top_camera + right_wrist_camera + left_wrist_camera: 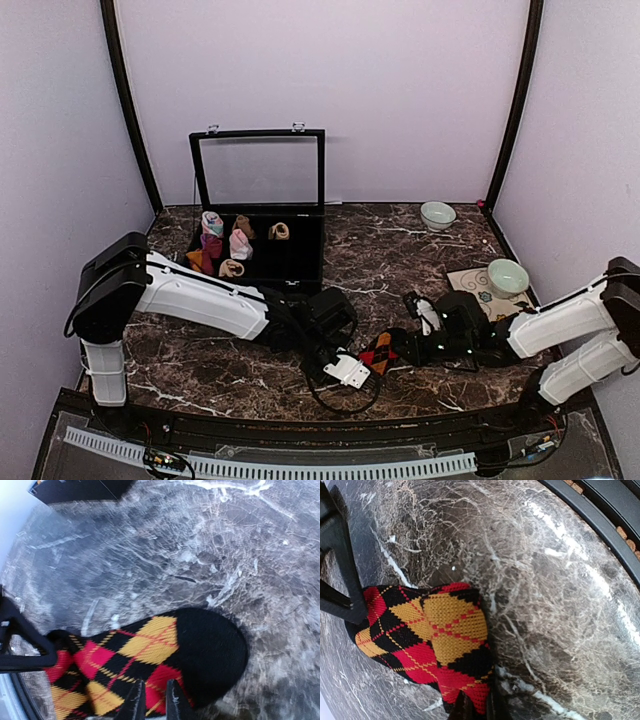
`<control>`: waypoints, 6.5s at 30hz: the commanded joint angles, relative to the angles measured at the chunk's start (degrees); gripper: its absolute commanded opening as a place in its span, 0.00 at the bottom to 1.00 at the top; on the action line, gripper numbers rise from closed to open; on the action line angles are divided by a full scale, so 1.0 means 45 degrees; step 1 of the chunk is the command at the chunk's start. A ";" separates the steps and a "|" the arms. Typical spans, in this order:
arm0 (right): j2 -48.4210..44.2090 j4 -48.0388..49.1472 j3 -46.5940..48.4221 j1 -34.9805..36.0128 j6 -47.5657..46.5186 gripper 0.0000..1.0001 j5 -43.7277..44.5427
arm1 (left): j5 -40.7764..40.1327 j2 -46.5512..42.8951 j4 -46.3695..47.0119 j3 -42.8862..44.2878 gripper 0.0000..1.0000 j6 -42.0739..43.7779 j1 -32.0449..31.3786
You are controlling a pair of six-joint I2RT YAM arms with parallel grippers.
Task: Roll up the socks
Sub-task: Roll the sock at the center of the board.
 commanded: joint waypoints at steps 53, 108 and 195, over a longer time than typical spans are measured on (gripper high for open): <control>-0.3393 -0.1387 -0.0085 0.2604 -0.1798 0.99 0.0867 | 0.3141 0.4198 -0.8177 0.0923 0.05 -0.1751 0.1517; 0.3889 0.1042 0.3190 0.7403 -0.8768 0.34 0.5942 | 0.3871 0.5208 -0.8842 0.2758 0.13 -0.2441 0.2233; 0.6253 0.2178 0.0729 0.7637 -0.2776 0.04 0.4159 | 0.3554 0.2130 -0.4057 0.3117 0.00 -0.7582 0.3875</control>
